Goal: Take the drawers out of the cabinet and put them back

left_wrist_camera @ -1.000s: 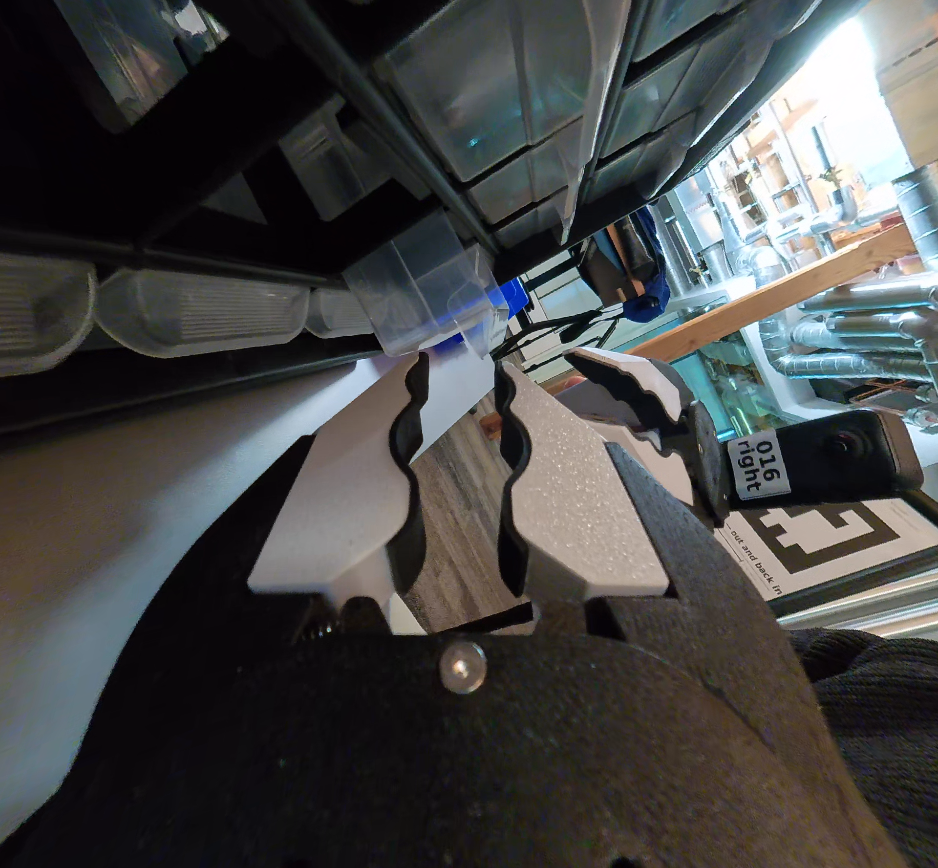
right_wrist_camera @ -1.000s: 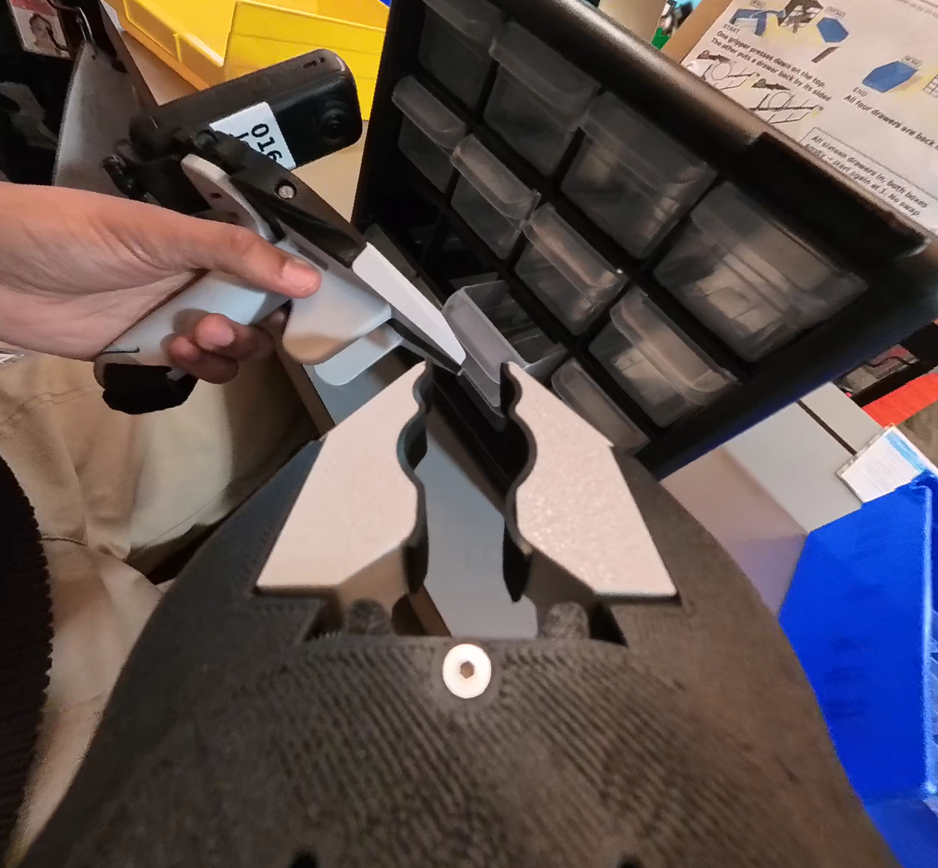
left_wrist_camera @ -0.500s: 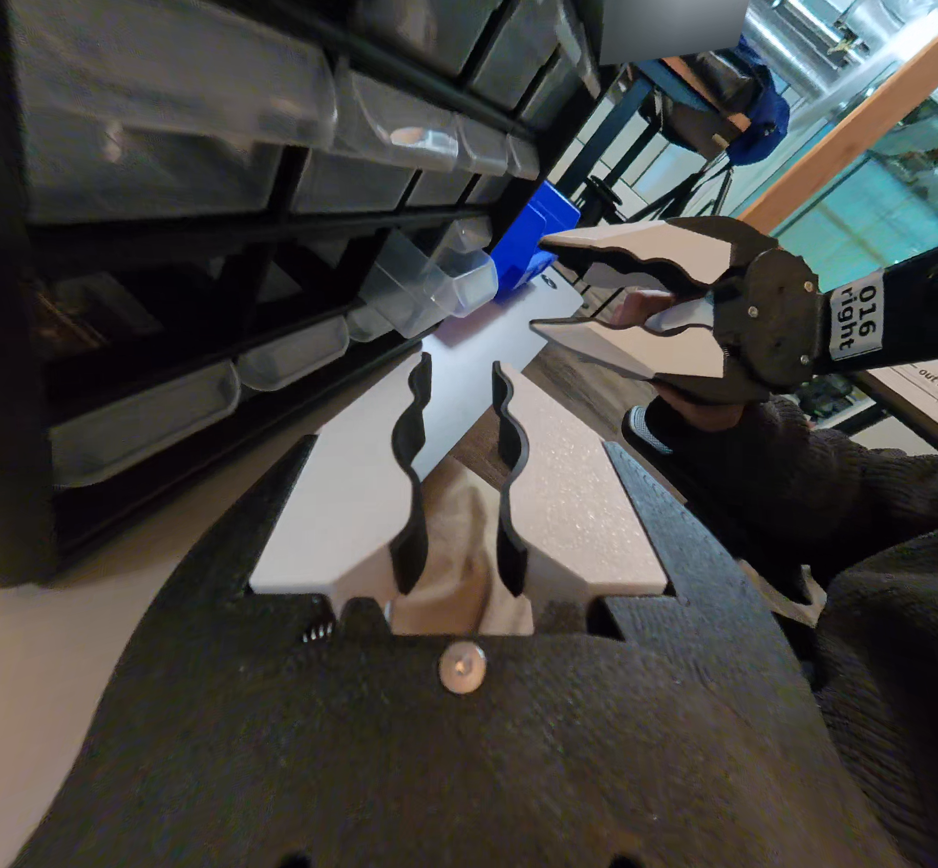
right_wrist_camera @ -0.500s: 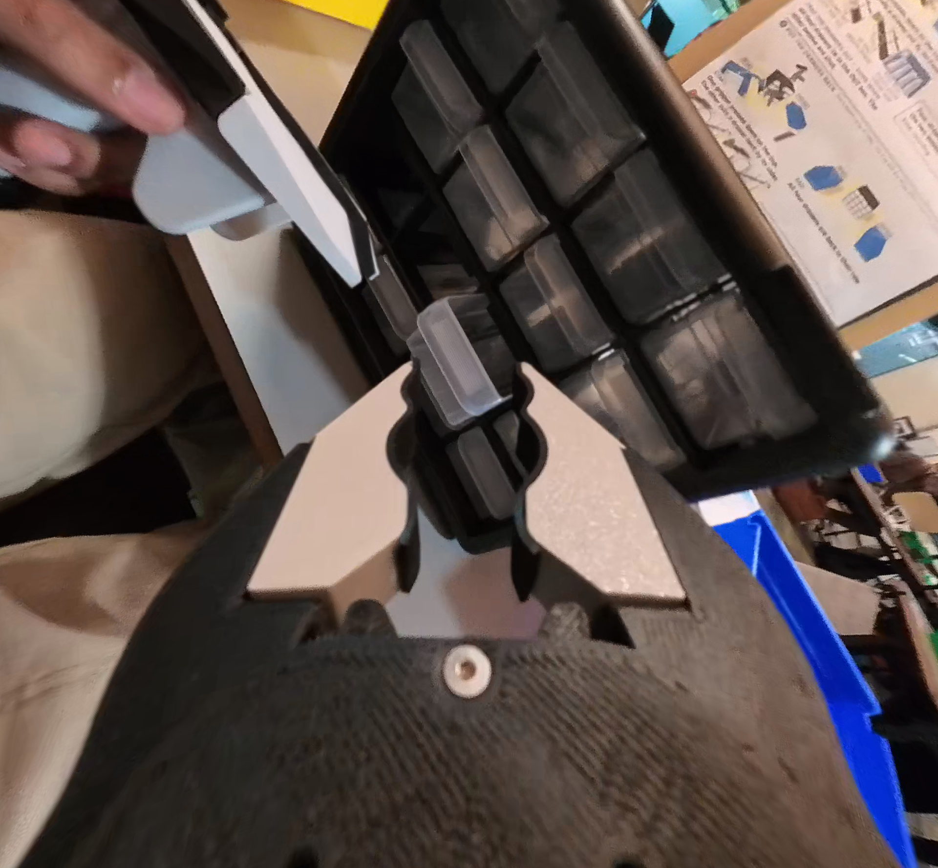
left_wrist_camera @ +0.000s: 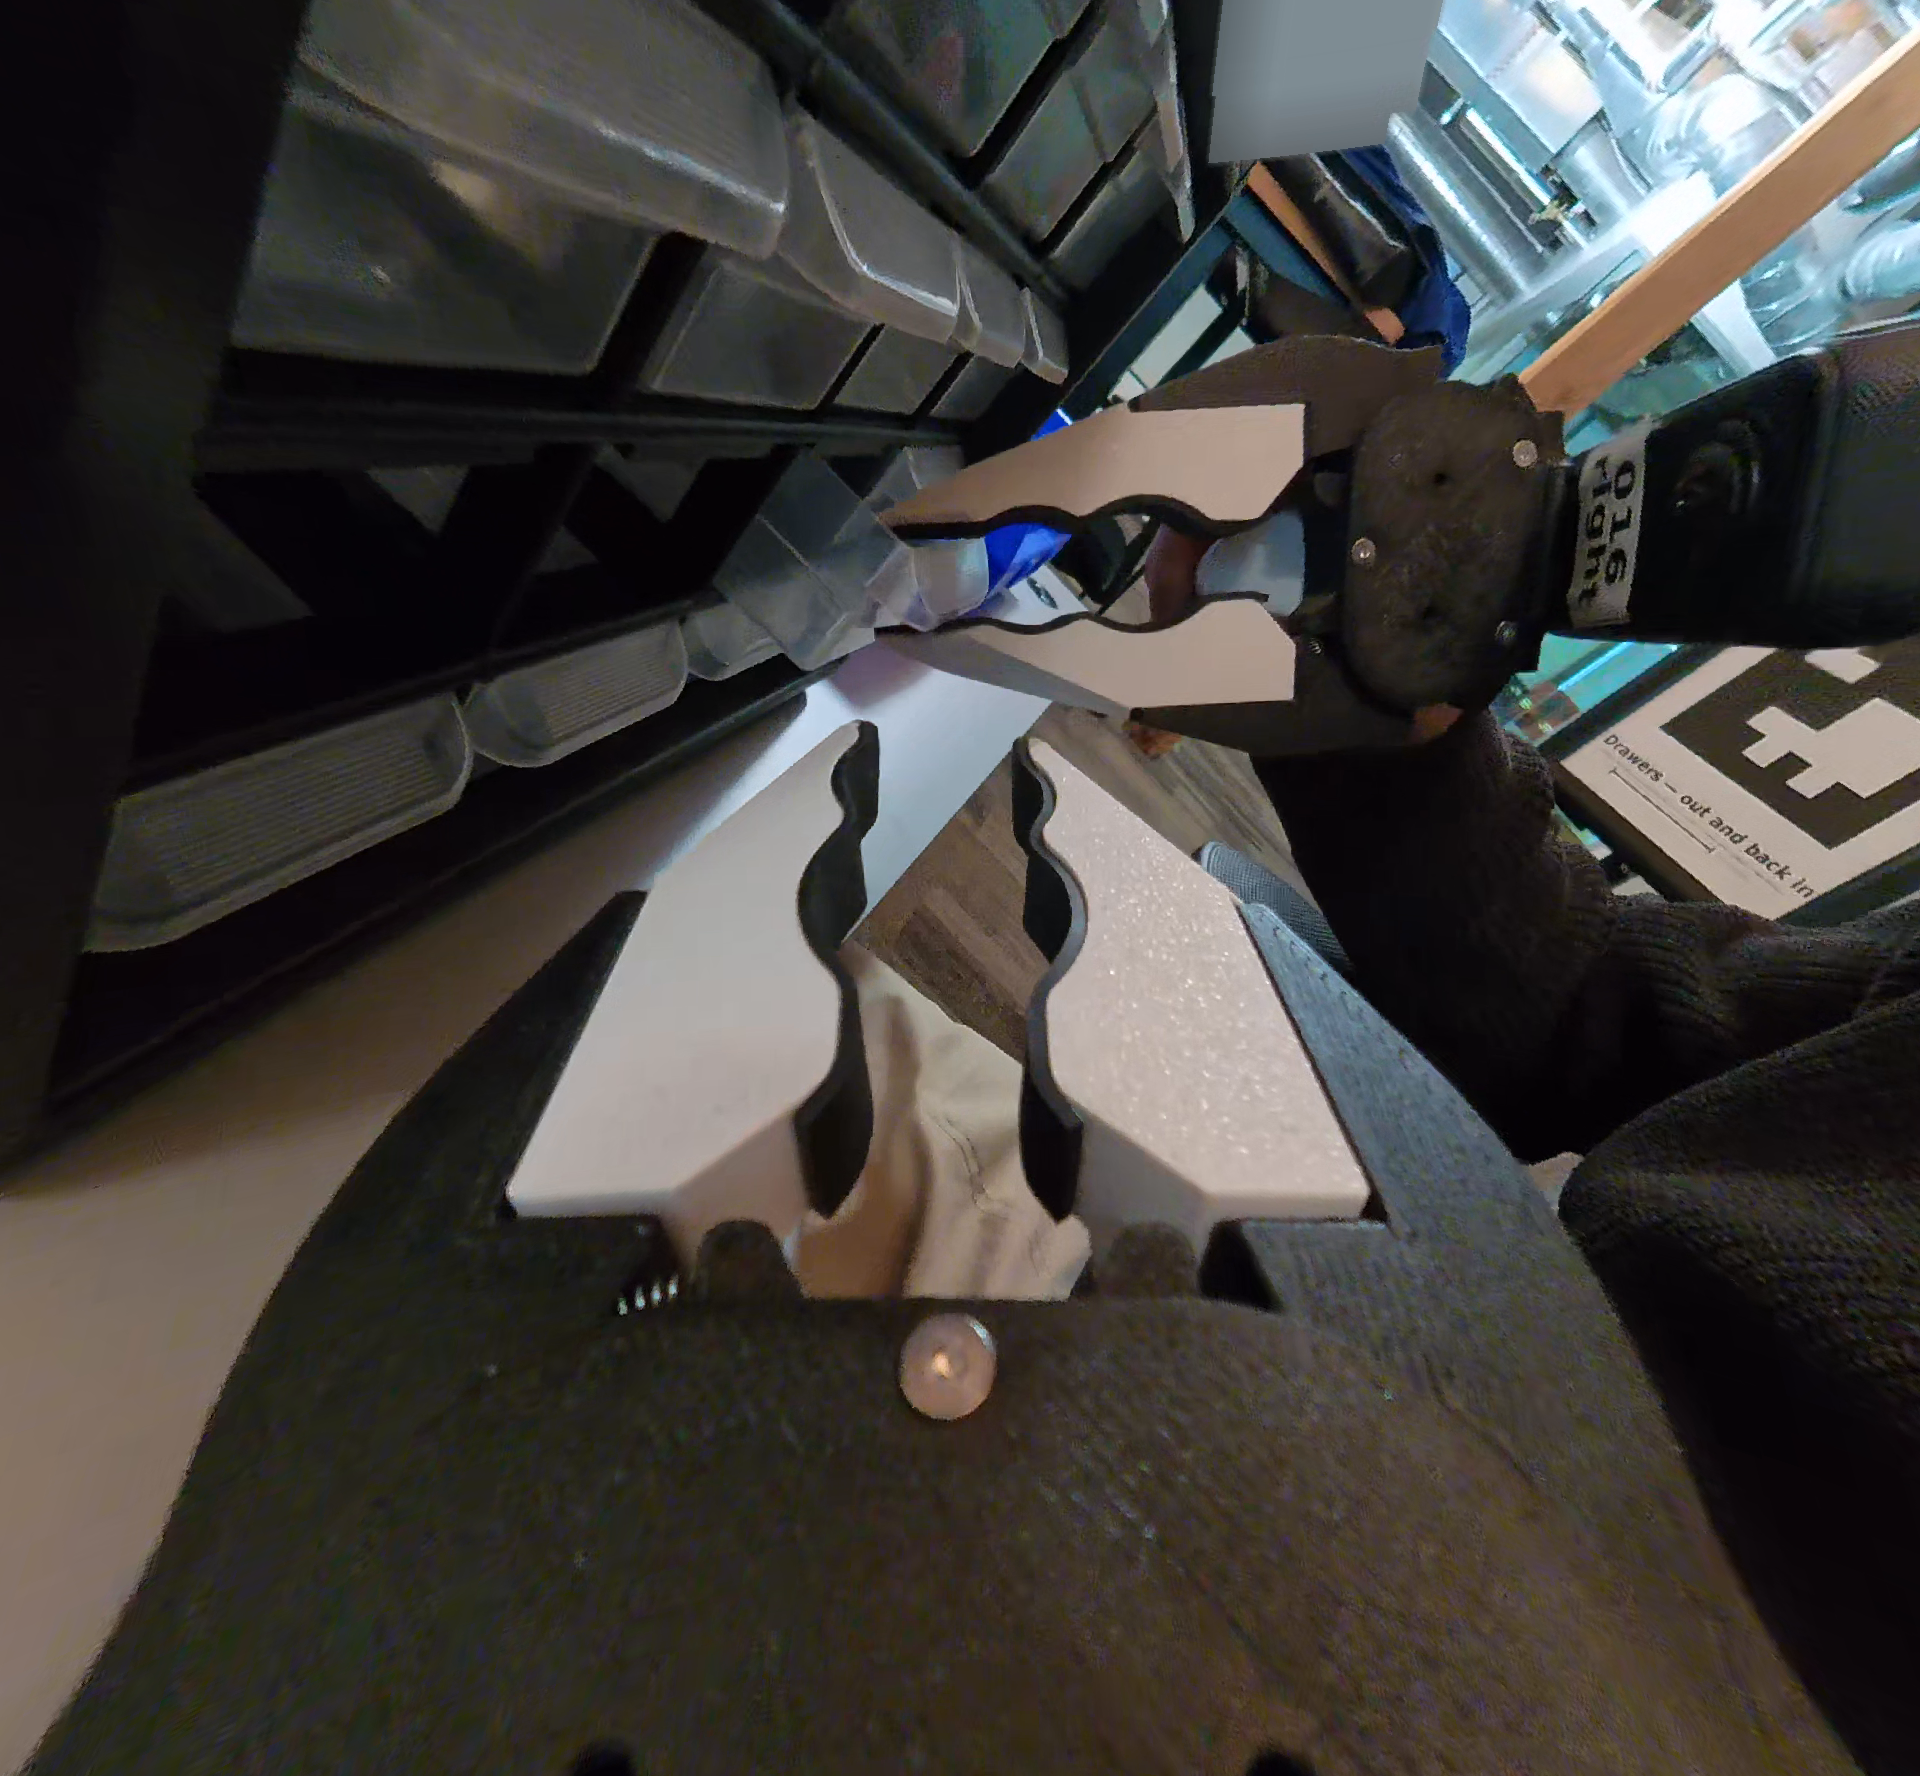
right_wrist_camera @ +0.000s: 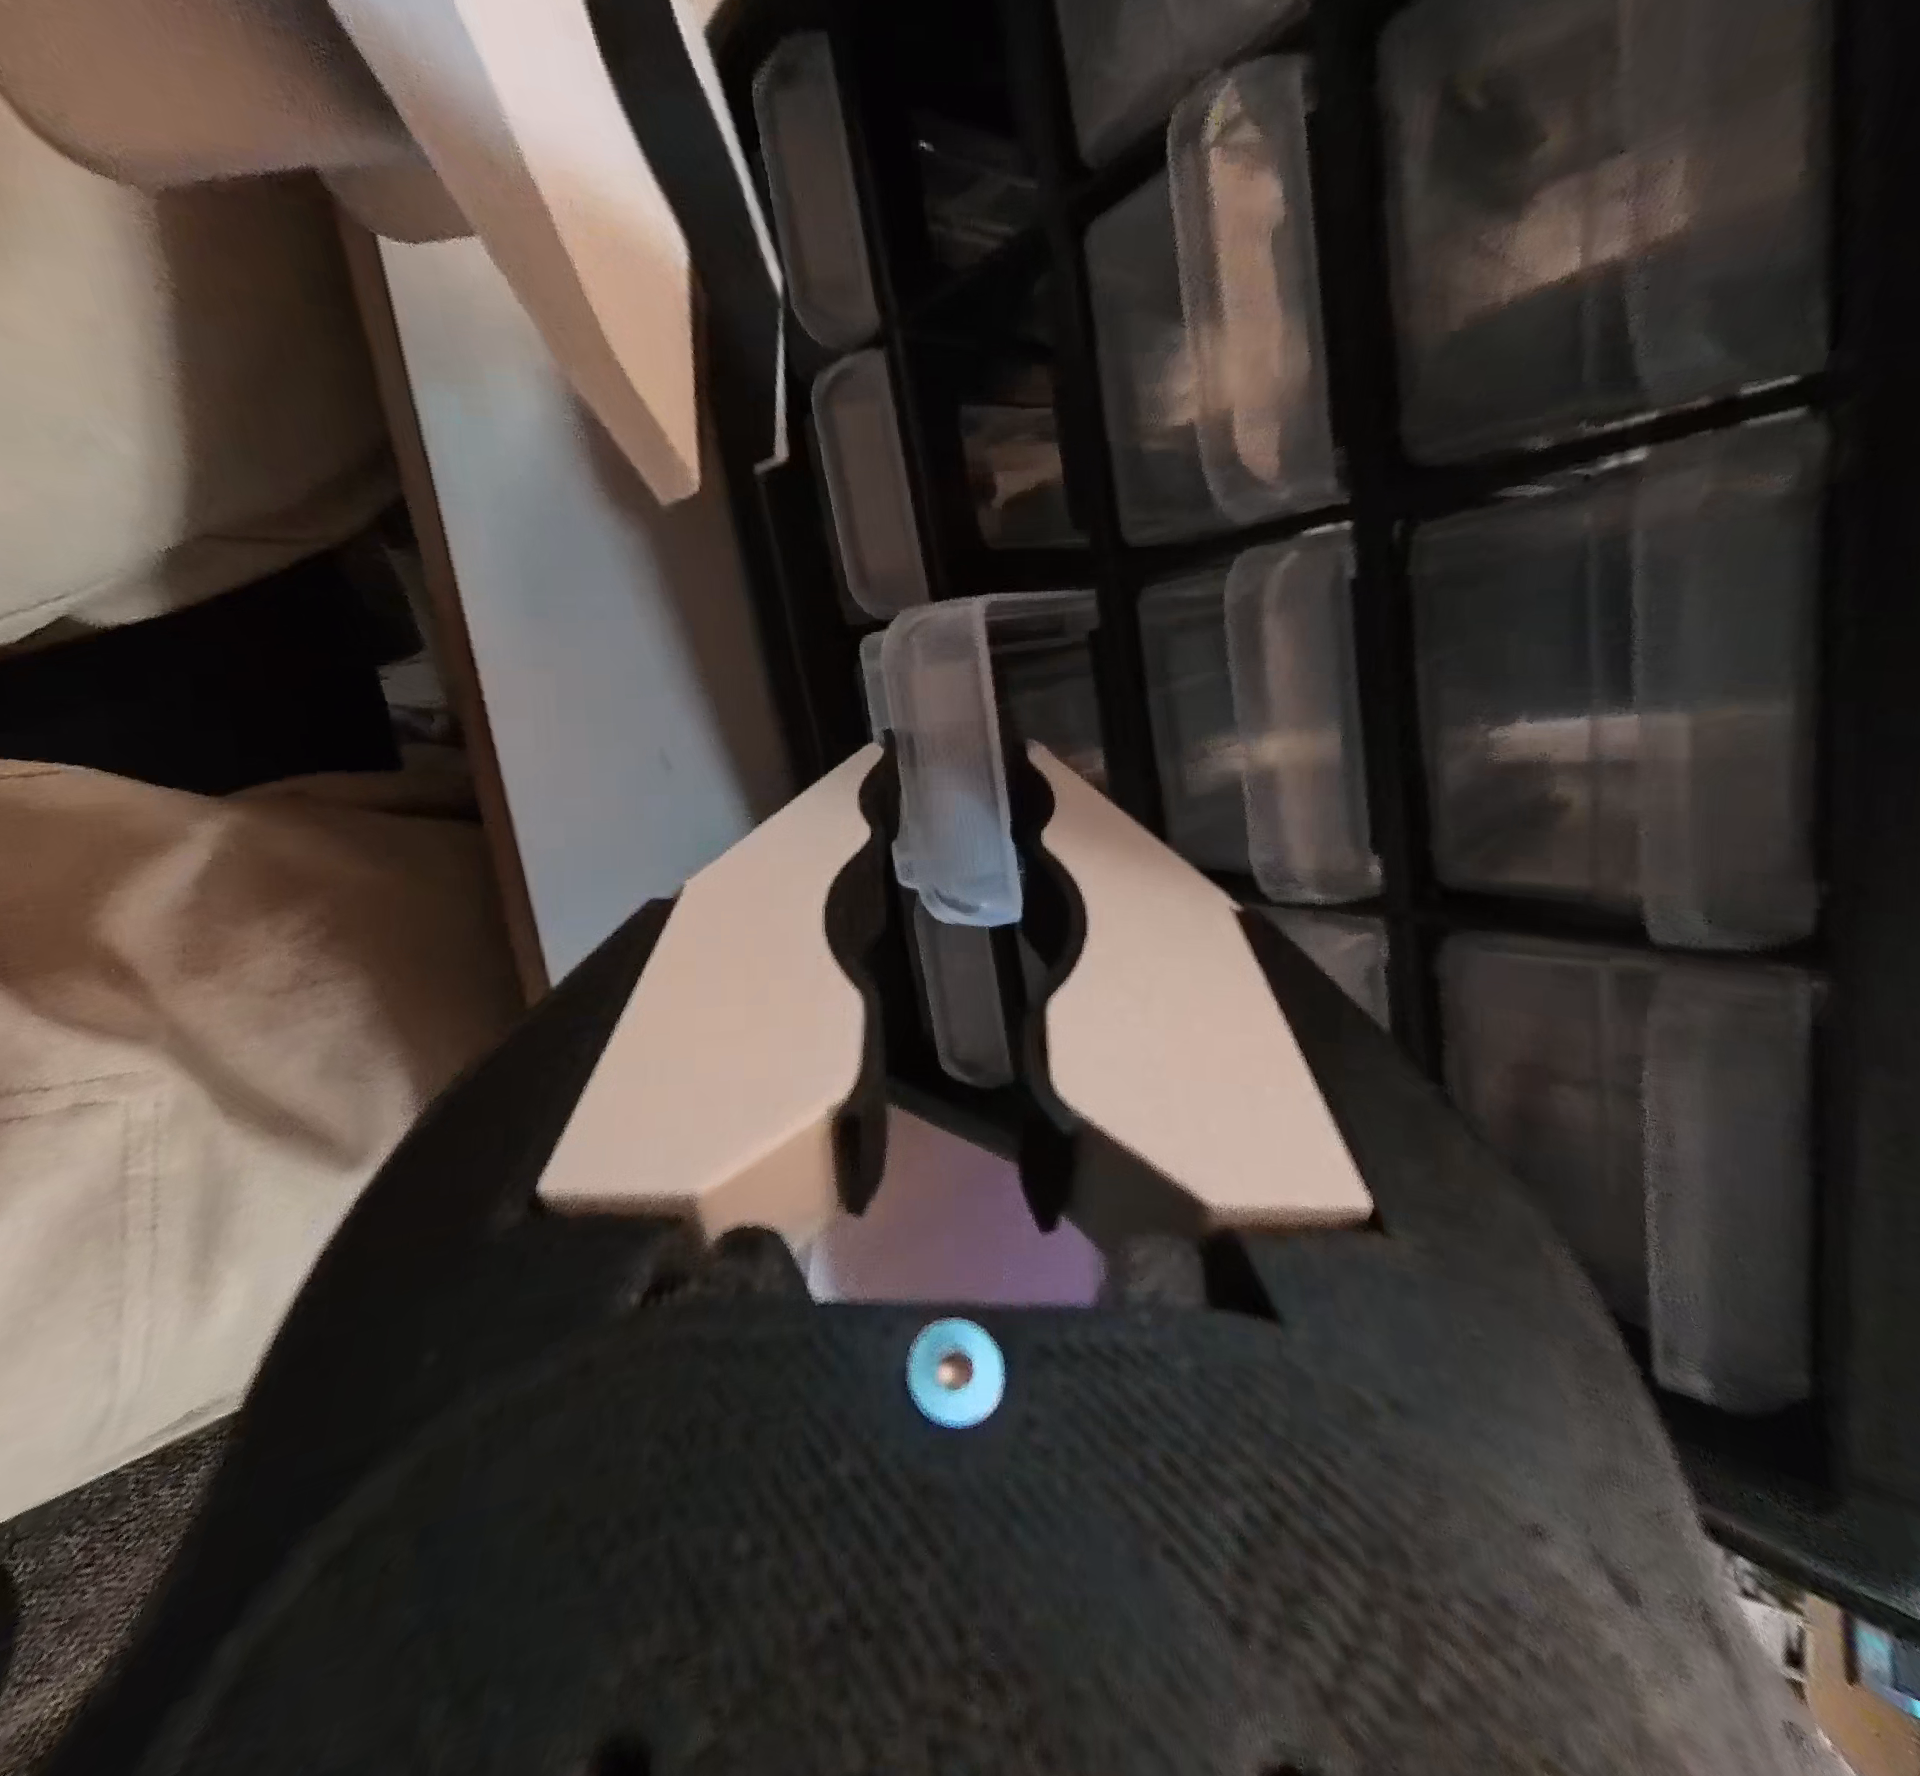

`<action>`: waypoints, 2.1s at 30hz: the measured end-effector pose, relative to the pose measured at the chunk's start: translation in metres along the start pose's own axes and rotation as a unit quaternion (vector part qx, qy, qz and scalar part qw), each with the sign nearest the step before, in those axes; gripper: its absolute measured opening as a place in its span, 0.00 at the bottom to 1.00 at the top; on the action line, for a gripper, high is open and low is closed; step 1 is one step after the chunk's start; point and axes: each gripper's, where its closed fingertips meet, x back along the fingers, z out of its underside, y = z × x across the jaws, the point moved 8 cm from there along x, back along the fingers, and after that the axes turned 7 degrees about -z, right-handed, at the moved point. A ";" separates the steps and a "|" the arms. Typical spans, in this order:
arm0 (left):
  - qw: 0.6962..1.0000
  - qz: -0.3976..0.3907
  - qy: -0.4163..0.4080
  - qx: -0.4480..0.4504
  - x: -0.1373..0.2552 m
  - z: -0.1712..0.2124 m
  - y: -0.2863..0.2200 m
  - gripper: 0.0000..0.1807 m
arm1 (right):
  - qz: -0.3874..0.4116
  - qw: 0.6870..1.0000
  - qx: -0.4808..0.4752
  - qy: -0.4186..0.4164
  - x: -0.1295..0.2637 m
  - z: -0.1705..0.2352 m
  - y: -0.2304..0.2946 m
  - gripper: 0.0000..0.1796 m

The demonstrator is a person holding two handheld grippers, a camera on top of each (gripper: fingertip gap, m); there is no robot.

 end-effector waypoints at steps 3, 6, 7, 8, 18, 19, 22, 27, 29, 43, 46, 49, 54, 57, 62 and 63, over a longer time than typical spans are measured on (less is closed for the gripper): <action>1.000 0.001 -0.009 0.004 0.002 -0.002 0.001 0.12 | -0.012 1.000 -0.001 -0.004 0.002 0.003 0.002 0.11; 1.000 0.001 -0.008 0.006 0.001 -0.001 0.002 0.12 | -0.027 0.999 0.015 -0.015 0.009 0.004 0.009 0.11; 1.000 0.002 -0.005 0.007 0.000 0.000 0.002 0.12 | -0.034 0.999 0.021 -0.020 0.012 0.004 0.011 0.10; 1.000 0.002 -0.003 0.009 -0.001 0.001 0.002 0.12 | -0.043 0.998 0.027 -0.025 0.015 0.003 0.013 0.10; 1.000 0.012 -0.003 0.022 -0.002 0.005 0.000 0.11 | -0.152 0.986 0.042 -0.055 0.039 0.005 0.030 0.10; 1.000 0.013 -0.002 0.023 -0.002 0.006 -0.001 0.11 | -0.162 0.984 0.040 -0.055 0.040 0.005 0.031 0.09; 1.000 0.015 0.000 0.023 -0.002 0.007 -0.001 0.11 | -0.192 0.979 0.030 -0.063 0.048 0.001 0.035 0.09; 1.000 0.017 0.004 0.025 -0.003 0.008 -0.002 0.11 | -0.234 0.968 0.007 -0.092 0.064 -0.004 0.035 0.09; 1.000 0.017 0.003 0.026 -0.003 0.008 -0.002 0.11 | -0.248 0.963 -0.004 -0.105 0.070 -0.006 0.034 0.09; 0.999 0.020 0.005 0.038 -0.004 0.009 0.000 0.11 | -0.278 0.945 -0.055 -0.161 0.086 0.005 0.021 0.09; 0.999 0.020 0.006 0.039 -0.004 0.009 0.000 0.11 | -0.282 0.944 -0.057 -0.164 0.085 0.005 0.021 0.09; 0.999 0.020 0.007 0.041 -0.005 0.009 0.001 0.11 | -0.289 0.941 -0.053 -0.166 0.080 0.002 0.026 0.09; 0.999 0.021 0.008 0.044 -0.005 0.010 0.001 0.11 | -0.305 0.941 -0.029 -0.145 0.068 -0.008 0.041 0.09; 0.999 0.020 0.006 0.041 -0.004 0.009 0.001 0.11 | -0.306 0.940 -0.035 -0.147 0.070 -0.007 0.039 0.09; 0.999 0.021 0.005 0.042 -0.004 0.009 0.000 0.11 | -0.311 0.935 -0.045 -0.168 0.085 -0.006 0.033 0.09; 0.999 0.022 0.004 0.042 -0.004 0.009 0.000 0.11 | -0.313 0.934 -0.044 -0.167 0.089 -0.006 0.033 0.09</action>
